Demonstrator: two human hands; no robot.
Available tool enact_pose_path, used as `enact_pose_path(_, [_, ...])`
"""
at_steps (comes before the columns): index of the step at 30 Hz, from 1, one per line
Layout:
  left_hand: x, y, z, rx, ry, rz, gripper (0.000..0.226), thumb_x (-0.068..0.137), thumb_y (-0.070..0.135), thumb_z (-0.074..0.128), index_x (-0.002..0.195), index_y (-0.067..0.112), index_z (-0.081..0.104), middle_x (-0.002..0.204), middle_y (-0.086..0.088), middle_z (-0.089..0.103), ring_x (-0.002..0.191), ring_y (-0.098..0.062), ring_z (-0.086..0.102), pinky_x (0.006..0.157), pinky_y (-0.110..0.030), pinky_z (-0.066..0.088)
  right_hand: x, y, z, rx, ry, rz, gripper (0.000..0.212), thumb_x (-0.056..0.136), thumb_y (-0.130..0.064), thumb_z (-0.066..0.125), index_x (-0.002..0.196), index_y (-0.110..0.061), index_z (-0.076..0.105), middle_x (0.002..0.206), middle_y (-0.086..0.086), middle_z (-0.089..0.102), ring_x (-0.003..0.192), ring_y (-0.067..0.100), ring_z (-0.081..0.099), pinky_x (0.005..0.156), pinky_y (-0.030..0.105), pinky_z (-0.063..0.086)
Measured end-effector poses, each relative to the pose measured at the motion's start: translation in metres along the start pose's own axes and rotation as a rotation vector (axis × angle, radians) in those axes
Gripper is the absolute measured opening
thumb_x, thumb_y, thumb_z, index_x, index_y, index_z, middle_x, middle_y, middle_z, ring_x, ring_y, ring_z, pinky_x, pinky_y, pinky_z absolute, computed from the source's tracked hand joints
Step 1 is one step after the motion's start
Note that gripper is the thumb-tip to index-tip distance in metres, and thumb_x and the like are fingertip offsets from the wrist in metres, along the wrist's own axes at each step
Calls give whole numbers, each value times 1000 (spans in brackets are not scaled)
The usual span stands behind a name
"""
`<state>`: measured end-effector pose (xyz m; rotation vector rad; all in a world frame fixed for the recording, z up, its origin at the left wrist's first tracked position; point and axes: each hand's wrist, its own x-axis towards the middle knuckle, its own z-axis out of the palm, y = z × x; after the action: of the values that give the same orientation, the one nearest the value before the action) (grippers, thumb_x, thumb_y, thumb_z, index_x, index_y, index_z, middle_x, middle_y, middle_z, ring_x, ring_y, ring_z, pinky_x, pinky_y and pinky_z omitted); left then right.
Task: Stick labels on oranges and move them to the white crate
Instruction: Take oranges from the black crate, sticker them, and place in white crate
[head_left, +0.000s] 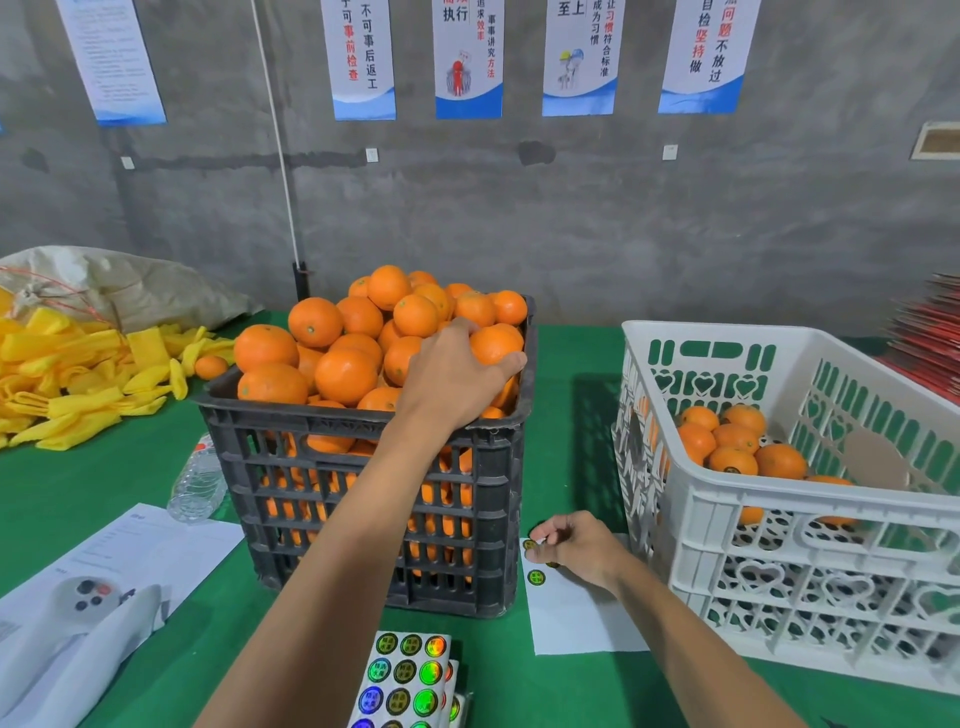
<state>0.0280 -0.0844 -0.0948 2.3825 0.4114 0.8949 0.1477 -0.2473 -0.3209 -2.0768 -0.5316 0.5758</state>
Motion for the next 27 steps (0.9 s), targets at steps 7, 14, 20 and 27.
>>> enact_pose_path(7, [0, -1, 1, -2, -6, 9, 74, 84, 63, 70, 137, 15, 54, 122, -7, 67, 112, -30, 62, 86, -47, 55, 1, 15, 0, -280, 115, -260, 22, 83, -37, 81, 101, -25, 81, 84, -6, 58, 76, 9, 56, 77, 26, 54])
enact_pose_path(14, [2, -3, 2, -7, 5, 10, 72, 83, 64, 71, 135, 17, 56, 119, -5, 68, 108, -29, 63, 82, -45, 55, 0, 8, 4, -47, 61, -85, 1, 86, -25, 82, 85, -25, 81, 86, -9, 76, 90, 5, 69, 97, 30, 53])
enact_pose_path(20, [1, -4, 2, 0, 7, 10, 74, 82, 65, 70, 136, 17, 55, 119, -5, 68, 108, -28, 63, 80, -43, 55, 10, -2, 0, 60, 34, 21, 19, 88, 0, 71, 81, -16, 81, 86, -2, 79, 96, 16, 72, 101, 35, 54])
enact_pose_path(27, [2, -6, 3, 0, 9, 15, 74, 83, 65, 69, 137, 18, 54, 121, -5, 67, 110, -28, 62, 78, -40, 52, 2, -7, 11, -129, 217, 56, 22, 101, -23, 56, 84, -17, 69, 84, -1, 72, 83, 17, 68, 87, 38, 57])
